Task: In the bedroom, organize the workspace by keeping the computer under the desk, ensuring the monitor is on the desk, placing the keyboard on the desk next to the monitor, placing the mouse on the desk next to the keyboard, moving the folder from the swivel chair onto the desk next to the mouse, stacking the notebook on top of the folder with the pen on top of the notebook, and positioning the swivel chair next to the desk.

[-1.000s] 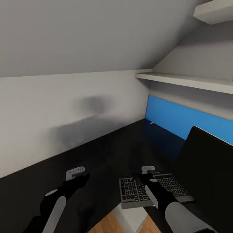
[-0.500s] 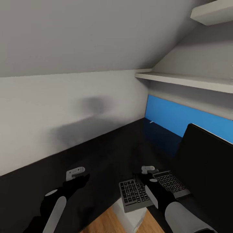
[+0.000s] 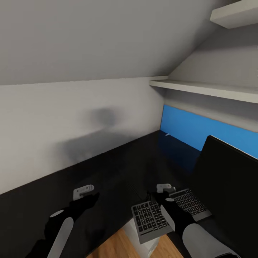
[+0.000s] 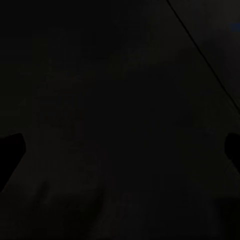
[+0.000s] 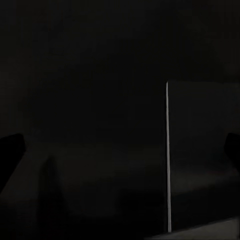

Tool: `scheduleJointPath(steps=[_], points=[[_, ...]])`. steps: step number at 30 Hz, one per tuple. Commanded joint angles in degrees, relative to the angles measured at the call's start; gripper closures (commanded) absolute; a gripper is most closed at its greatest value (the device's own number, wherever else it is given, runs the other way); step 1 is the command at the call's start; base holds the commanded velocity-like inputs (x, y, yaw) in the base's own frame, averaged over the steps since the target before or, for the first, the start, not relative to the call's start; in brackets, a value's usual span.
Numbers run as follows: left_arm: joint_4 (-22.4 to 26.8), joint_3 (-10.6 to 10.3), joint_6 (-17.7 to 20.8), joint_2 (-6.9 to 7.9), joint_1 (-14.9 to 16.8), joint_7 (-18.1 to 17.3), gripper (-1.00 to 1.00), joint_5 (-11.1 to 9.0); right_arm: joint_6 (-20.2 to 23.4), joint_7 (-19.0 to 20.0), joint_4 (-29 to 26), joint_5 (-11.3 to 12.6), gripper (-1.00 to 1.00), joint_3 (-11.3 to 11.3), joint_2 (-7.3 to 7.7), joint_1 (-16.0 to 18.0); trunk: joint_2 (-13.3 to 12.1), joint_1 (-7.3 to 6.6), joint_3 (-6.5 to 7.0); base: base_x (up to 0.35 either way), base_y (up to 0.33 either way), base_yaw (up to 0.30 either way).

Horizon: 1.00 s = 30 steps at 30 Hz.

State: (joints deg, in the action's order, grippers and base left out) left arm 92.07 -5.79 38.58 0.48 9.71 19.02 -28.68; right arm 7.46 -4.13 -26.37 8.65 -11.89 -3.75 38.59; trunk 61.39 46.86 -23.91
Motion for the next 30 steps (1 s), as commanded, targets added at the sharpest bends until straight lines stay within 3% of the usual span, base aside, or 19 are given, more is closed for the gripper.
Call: scheduleJointPath(steps=[1, 6, 15, 18, 30], points=[[0.1, -0.1, 0.1, 0.05, 0.0, 0.6, -1.00, -0.6, 0.3, -0.4, 1.5, 0.8, -1.00, -0.4, 0.06, 0.0, 0.0, 0.01, -0.07, 0.000, 0.000, 0.000], [0.0, -0.1, 0.2, 0.05, 0.0, 0.6, -1.00, -0.6, -2.5, -0.3, 1.3, 0.9, -1.00, -0.7, -0.24, 0.0, 0.0, 0.01, -0.07, 0.000, 0.000, 0.000], [0.0, -0.1, 0.1, 0.05, 0.0, 0.6, -1.00, -0.6, -3.4, -0.1, 0.8, 0.7, -1.00, -0.9, -1.05, 0.0, 0.0, 0.01, -0.07, 0.000, 0.000, 0.015], [0.0, -0.1, 0.2, 0.05, 0.0, 0.6, -1.00, -0.6, -3.4, -0.1, 0.7, 0.5, -1.00, -0.9, -1.78, 0.0, 0.0, 0.01, -0.07, 0.000, 0.000, 0.180], [0.0, -0.1, 0.2, 0.05, 0.0, 0.6, -1.00, -0.6, -3.3, 0.0, 0.7, 0.5, -1.00, -1.0, -1.88, 0.0, 0.0, 0.01, -0.07, 0.000, 0.000, 0.181]])
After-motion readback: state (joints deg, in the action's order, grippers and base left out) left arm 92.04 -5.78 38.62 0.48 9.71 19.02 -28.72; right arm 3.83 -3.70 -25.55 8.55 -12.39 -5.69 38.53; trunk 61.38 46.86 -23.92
